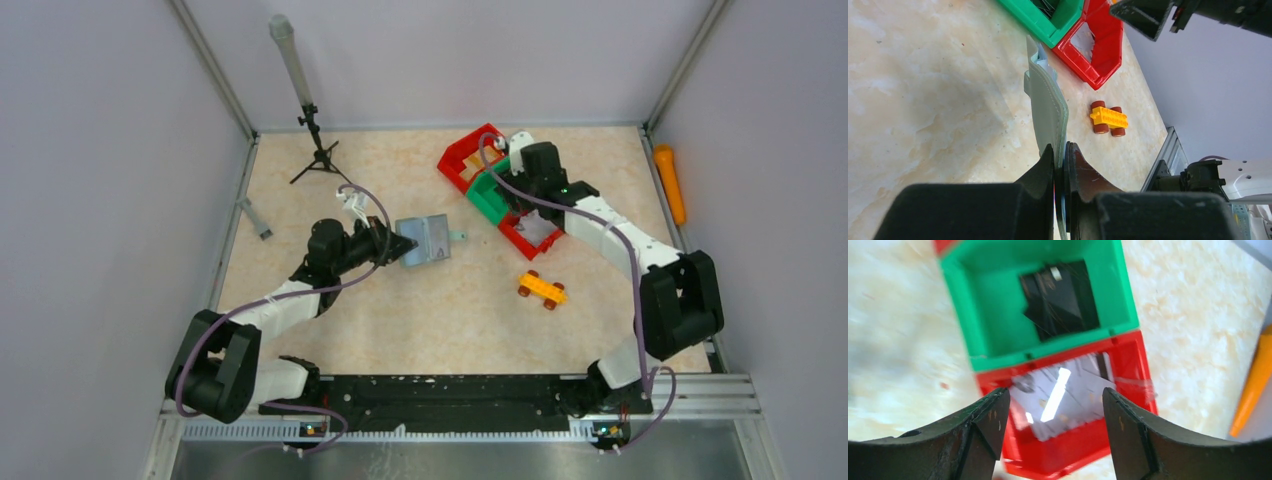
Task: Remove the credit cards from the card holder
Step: Place the credit card in the storage box, then remove the credit card from the card holder.
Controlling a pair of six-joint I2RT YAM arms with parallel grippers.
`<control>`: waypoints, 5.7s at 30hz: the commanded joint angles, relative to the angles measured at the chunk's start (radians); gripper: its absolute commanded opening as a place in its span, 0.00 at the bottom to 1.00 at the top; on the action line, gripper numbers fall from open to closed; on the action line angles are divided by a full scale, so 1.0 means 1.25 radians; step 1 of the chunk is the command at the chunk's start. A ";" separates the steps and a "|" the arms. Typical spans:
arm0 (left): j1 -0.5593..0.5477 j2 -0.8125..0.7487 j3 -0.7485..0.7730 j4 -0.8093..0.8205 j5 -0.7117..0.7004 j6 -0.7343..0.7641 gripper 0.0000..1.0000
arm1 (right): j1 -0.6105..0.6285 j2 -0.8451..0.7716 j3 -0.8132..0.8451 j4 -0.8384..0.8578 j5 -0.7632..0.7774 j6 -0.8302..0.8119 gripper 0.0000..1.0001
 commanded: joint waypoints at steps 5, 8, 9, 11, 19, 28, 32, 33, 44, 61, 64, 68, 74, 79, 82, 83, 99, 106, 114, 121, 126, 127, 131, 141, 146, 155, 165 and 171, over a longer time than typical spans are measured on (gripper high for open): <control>-0.001 0.017 0.026 0.144 0.078 -0.026 0.00 | 0.051 -0.125 -0.046 0.129 -0.094 0.386 0.88; -0.002 0.023 0.020 0.177 0.093 -0.038 0.00 | 0.051 -0.187 -0.171 0.275 -0.207 0.427 0.99; -0.001 0.023 0.018 0.180 0.092 -0.039 0.00 | 0.051 -0.207 -0.219 0.333 -0.233 0.455 0.99; -0.002 0.018 0.014 0.182 0.087 -0.039 0.00 | 0.050 -0.221 -0.288 0.438 -0.316 0.480 0.99; -0.003 -0.013 -0.006 0.188 0.063 -0.038 0.00 | 0.050 -0.172 -0.443 0.760 -0.534 0.550 0.99; -0.002 -0.018 -0.019 0.237 0.088 -0.047 0.00 | 0.050 -0.166 -0.563 0.977 -0.561 0.603 0.99; -0.005 -0.022 -0.030 0.277 0.109 -0.059 0.00 | 0.050 -0.167 -0.568 0.991 -0.566 0.615 0.99; -0.006 -0.022 -0.029 0.280 0.113 -0.059 0.00 | 0.050 -0.162 -0.570 1.003 -0.569 0.622 0.99; -0.031 -0.007 -0.024 0.369 0.181 -0.082 0.00 | 0.050 -0.124 -0.568 1.061 -0.592 0.676 0.99; -0.037 -0.011 -0.025 0.346 0.150 -0.070 0.00 | 0.050 -0.092 -0.597 1.335 -0.777 0.790 0.36; -0.037 -0.014 -0.026 0.340 0.139 -0.066 0.00 | 0.050 -0.092 -0.590 1.310 -0.776 0.783 0.19; -0.037 -0.023 -0.023 0.279 0.094 -0.041 0.01 | 0.050 -0.098 -0.590 1.294 -0.768 0.774 0.12; -0.036 -0.074 0.004 0.002 -0.153 0.051 0.23 | 0.050 -0.096 -0.538 1.096 -0.709 0.708 0.00; -0.037 -0.065 0.066 -0.173 -0.265 0.079 0.39 | 0.050 -0.038 -0.517 1.100 -0.718 0.739 0.00; -0.040 -0.130 0.031 -0.177 -0.327 0.095 0.48 | 0.051 -0.024 -0.501 1.044 -0.689 0.725 0.00; -0.041 -0.150 0.018 -0.162 -0.322 0.103 0.49 | 0.050 -0.022 -0.496 1.029 -0.680 0.723 0.00; -0.071 0.051 0.067 0.140 0.142 0.036 0.35 | 0.050 0.006 -0.490 1.074 -0.733 0.766 0.00; -0.071 0.146 0.120 0.127 0.190 0.009 0.36 | 0.050 0.036 -0.492 1.175 -0.795 0.828 0.00; -0.070 0.178 0.146 0.088 0.191 0.010 0.36 | 0.050 0.054 -0.493 1.240 -0.832 0.867 0.00; -0.070 0.190 0.154 0.078 0.196 0.007 0.38 | 0.050 0.079 -0.497 1.352 -0.872 0.933 0.00; -0.070 0.197 0.148 0.135 0.234 -0.020 0.31 | 0.050 0.087 -0.494 1.366 -0.882 0.944 0.00; -0.069 0.201 0.145 0.164 0.249 -0.036 0.29 | 0.051 0.087 -0.494 1.367 -0.884 0.944 0.00; -0.070 0.225 0.118 0.360 0.328 -0.137 0.20 | 0.052 0.091 -0.490 1.374 -0.892 0.950 0.00; -0.070 0.228 0.108 0.435 0.352 -0.167 0.03 | 0.061 0.105 -0.479 1.376 -0.907 0.952 0.00; -0.066 0.193 0.110 0.303 0.290 -0.088 0.00 | 0.059 0.078 -0.487 1.309 -0.870 0.903 0.17; -0.010 0.159 0.080 0.230 0.218 -0.075 0.00 | 0.050 0.049 -0.499 1.262 -0.840 0.870 0.32; 0.006 0.187 0.091 0.213 0.224 -0.088 0.00 | 0.038 0.059 -0.494 1.239 -0.830 0.879 0.00; 0.005 0.184 0.106 0.145 0.206 -0.056 0.00 | 0.037 0.056 -0.478 1.149 -0.799 0.845 0.00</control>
